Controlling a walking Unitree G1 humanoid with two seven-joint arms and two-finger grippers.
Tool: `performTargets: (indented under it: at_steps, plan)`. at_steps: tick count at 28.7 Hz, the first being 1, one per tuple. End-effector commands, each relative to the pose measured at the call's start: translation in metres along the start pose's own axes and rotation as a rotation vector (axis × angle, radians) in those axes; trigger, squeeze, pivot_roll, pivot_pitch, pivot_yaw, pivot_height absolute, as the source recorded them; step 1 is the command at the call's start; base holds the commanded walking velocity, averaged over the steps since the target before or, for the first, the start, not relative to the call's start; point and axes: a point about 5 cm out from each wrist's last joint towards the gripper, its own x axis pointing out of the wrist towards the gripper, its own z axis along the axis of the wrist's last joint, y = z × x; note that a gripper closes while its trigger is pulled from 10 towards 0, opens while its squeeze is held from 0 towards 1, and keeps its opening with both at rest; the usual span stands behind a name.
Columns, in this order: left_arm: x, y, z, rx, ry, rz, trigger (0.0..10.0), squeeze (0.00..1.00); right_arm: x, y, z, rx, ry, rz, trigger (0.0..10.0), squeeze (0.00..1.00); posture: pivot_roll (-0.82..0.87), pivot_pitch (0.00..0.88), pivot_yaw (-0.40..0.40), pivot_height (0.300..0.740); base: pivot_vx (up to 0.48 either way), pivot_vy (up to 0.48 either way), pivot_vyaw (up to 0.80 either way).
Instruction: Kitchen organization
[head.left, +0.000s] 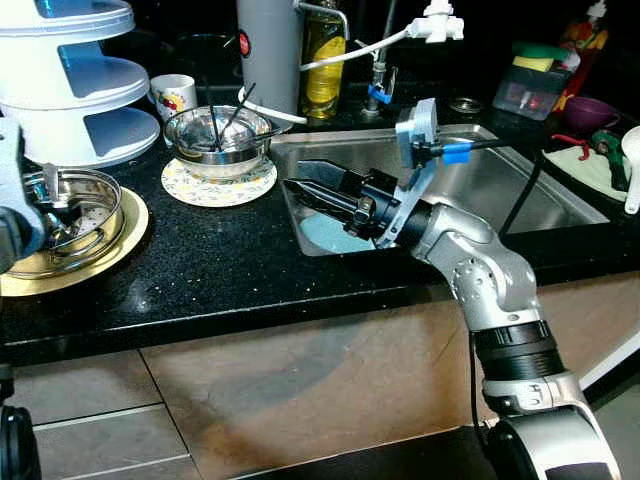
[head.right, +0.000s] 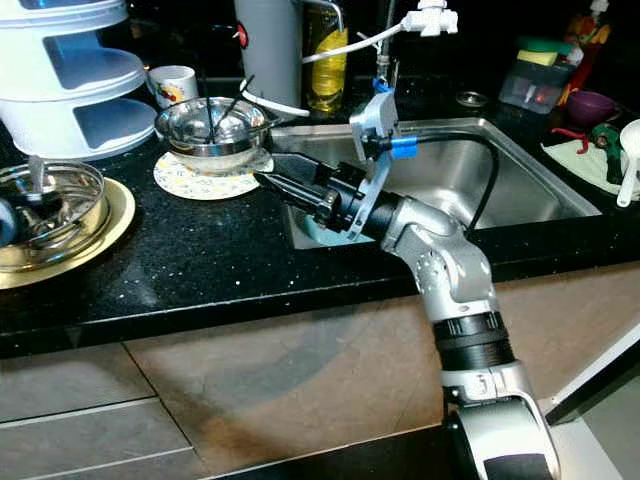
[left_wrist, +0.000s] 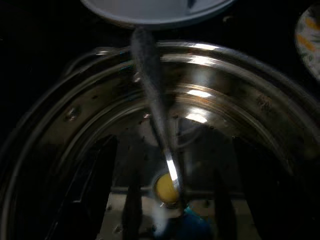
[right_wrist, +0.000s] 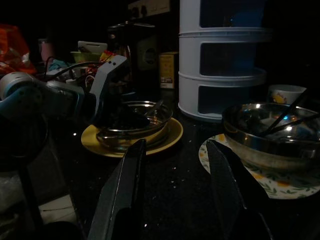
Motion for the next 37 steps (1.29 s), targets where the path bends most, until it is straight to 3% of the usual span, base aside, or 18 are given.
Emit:
performTargets:
  at_steps: [1, 7, 8, 9, 10, 11, 12, 27, 37]
  plan:
    - [0.003, 0.001, 0.000, 0.011, 0.005, 0.010, 10.0, 0.00, 0.001, -0.001, 0.006, -0.013, -0.023, 0.000, 10.0, 0.00, 0.07, 0.200, -0.050, 0.740, 0.000, 0.000, 0.00]
    - [0.011, 0.009, -0.002, -0.008, 0.026, 0.033, 10.0, 0.00, 0.004, 0.001, 0.007, -0.020, -0.015, 0.029, 10.0, 0.00, 0.07, 0.199, -0.048, 0.740, 0.000, 0.000, 0.00]
    - [0.014, 0.010, -0.003, -0.051, 0.035, 0.021, 10.0, 0.00, 0.005, 0.001, 0.007, -0.022, -0.012, 0.037, 10.0, 0.00, 0.07, 0.198, -0.047, 0.740, 0.000, 0.000, 0.00]
    - [0.016, 0.012, -0.005, -0.075, 0.040, 0.023, 8.0, 0.00, 0.006, 0.001, 0.007, -0.022, -0.013, 0.039, 10.0, 0.00, 0.07, 0.198, -0.047, 0.740, 0.000, 0.000, 0.00]
    - [0.017, 0.012, -0.007, -0.086, 0.044, 0.026, 6.7, 0.00, 0.007, 0.000, 0.007, -0.020, -0.015, 0.040, 10.0, 0.00, 0.07, 0.198, -0.047, 0.740, 0.000, 0.000, 0.00]
    - [0.018, 0.013, -0.009, -0.097, 0.049, 0.026, 4.3, 0.00, 0.007, 0.000, 0.007, -0.018, -0.018, 0.040, 10.0, 0.00, 0.07, 0.198, -0.047, 0.740, 0.000, 0.000, 0.00]
    - [0.019, 0.013, -0.011, -0.124, 0.053, 0.025, 0.0, 0.00, 0.008, 0.000, 0.007, -0.016, -0.021, 0.038, 10.0, 0.00, 0.07, 0.197, -0.051, 0.740, 0.000, 0.000, 0.00]
    - [0.024, 0.017, -0.009, -0.115, 0.036, 0.022, 0.0, 0.00, 0.009, -0.003, 0.009, -0.021, -0.028, 0.030, 10.0, 0.00, 0.07, 0.184, -0.051, 0.740, 0.000, 0.000, 0.00]
    - [0.027, 0.011, 0.001, -0.130, -0.041, -0.011, 0.0, 0.00, 0.008, -0.011, 0.016, -0.031, -0.083, -0.039, 10.0, 0.00, 0.06, 0.159, -0.045, 0.740, 0.000, 0.000, 0.00]
